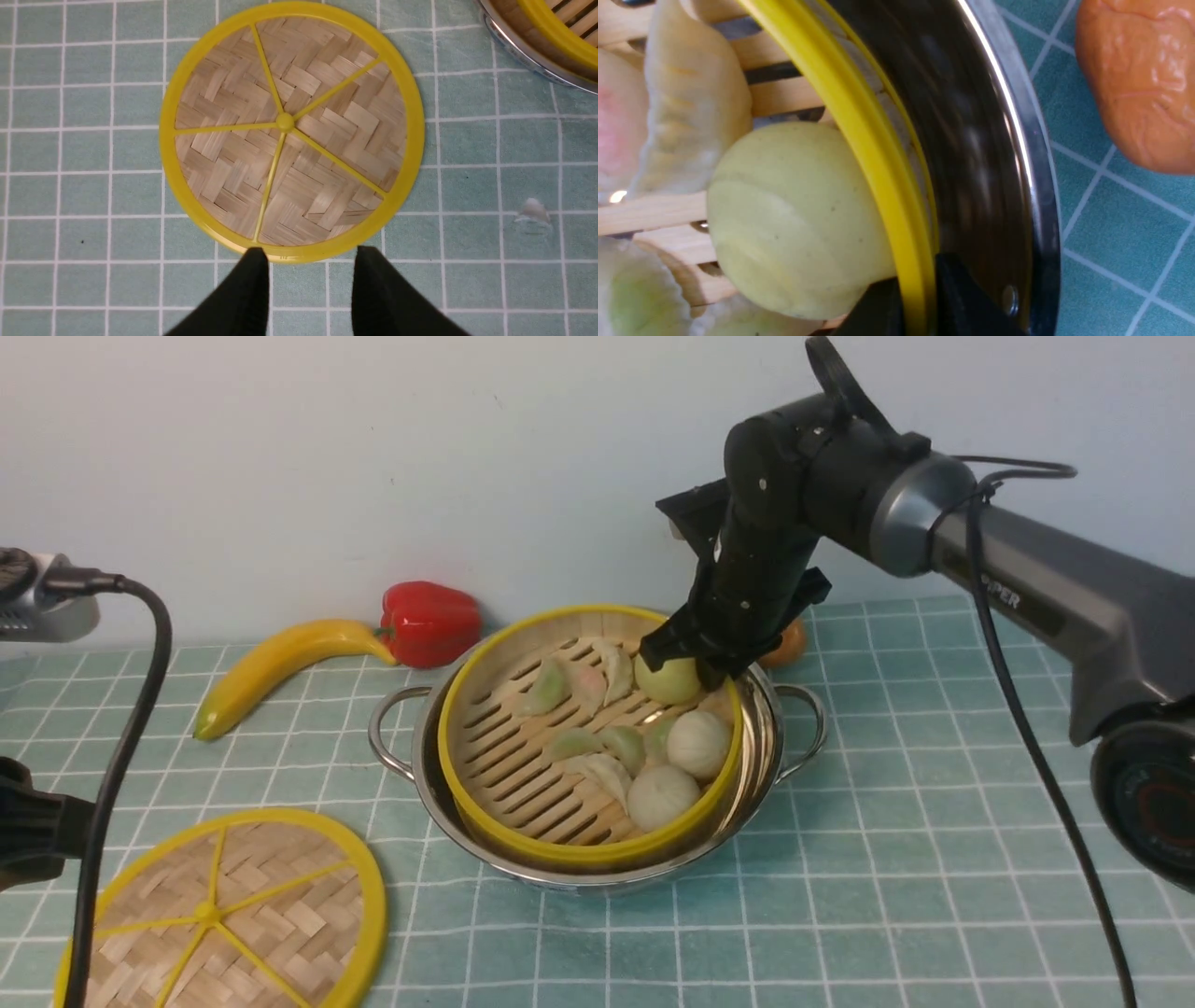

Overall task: Place the steamer in the pot on the blue tablecloth, and put the lid on the steamer.
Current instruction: 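Place the bamboo steamer basket of food into the steel pot with the right gripper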

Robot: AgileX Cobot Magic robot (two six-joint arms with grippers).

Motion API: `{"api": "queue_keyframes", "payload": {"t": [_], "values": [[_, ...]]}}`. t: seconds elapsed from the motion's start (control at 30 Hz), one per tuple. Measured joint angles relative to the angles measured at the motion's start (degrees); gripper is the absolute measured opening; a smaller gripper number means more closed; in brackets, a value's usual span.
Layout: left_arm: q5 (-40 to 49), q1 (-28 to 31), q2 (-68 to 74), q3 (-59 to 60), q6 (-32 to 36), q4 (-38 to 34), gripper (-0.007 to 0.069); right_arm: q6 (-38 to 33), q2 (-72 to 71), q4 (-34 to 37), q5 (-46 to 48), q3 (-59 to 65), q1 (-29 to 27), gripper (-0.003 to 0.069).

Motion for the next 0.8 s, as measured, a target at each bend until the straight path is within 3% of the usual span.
{"api": "queue_keyframes", "payload": {"t": [0.43, 0.8], "values": [[-6.84, 0.00, 10.15, 0.00, 0.84, 0.00, 0.0243, 0.00, -0.92, 1.68, -0.50, -0.22, -0.90, 0.0386], [-13.25, 0.00, 22.22, -0.11, 0.84, 0.05, 0.0243, -0.50, -19.69, 1.68, -0.81, -0.22, -4.11, 0.0432]]}}
